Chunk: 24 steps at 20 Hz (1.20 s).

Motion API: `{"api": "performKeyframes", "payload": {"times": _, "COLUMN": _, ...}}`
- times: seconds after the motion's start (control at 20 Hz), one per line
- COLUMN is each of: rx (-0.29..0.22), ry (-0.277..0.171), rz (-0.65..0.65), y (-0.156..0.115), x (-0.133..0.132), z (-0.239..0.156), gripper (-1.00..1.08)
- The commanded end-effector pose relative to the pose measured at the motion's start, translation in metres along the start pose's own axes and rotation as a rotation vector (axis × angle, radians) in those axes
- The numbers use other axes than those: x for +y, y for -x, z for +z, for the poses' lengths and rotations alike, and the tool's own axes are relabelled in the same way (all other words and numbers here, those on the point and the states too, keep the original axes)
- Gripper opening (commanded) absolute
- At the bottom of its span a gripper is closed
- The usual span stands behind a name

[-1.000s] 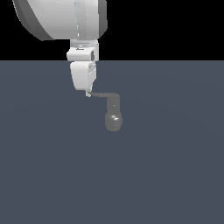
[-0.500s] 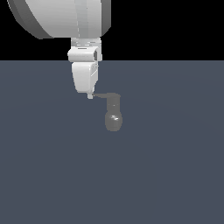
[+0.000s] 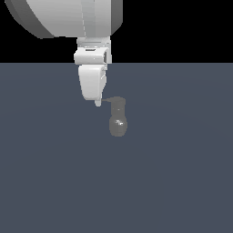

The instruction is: Turn on the faucet by rotating a designated handle.

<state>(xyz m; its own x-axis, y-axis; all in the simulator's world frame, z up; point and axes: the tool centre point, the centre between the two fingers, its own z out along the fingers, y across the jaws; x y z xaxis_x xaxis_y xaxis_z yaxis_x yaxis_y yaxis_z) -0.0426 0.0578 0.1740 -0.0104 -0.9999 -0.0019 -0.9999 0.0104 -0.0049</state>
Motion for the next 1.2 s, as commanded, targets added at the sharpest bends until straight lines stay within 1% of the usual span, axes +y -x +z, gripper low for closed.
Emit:
{"api": "performKeyframes", "payload": {"times": 0.0, "rx": 0.002, "ry": 0.005, "rz": 0.010, "y": -0.008, "x": 0.005, "z": 0.001, "gripper": -1.00}}
{"api": "performKeyframes", "payload": {"times": 0.05, "rx": 0.000, "ry": 0.000, "rz": 0.000, "y": -0.001, "x": 0.002, "z": 0.000, "gripper": -1.00}}
{"api": "performKeyframes", "payload": {"times": 0.85, "rx": 0.002, "ry": 0.005, "rz": 0.009, "y": -0.086, "x": 0.020, "z": 0.001, "gripper": -1.00}}
{"api": "performKeyframes", "payload": {"times": 0.9, "rx": 0.002, "ry": 0.005, "rz": 0.009, "y": -0.086, "x": 0.020, "z": 0.001, "gripper": -1.00}}
{"api": "performKeyframes", "payload": {"times": 0.95, "rx": -0.001, "ry": 0.001, "rz": -0.031, "y": -0.060, "x": 0.018, "z": 0.000, "gripper": -1.00}}
{"api": "performKeyframes", "payload": {"times": 1.15, "rx": 0.000, "ry": 0.002, "rz": -0.022, "y": -0.080, "x": 0.008, "z": 0.000, "gripper": -1.00}}
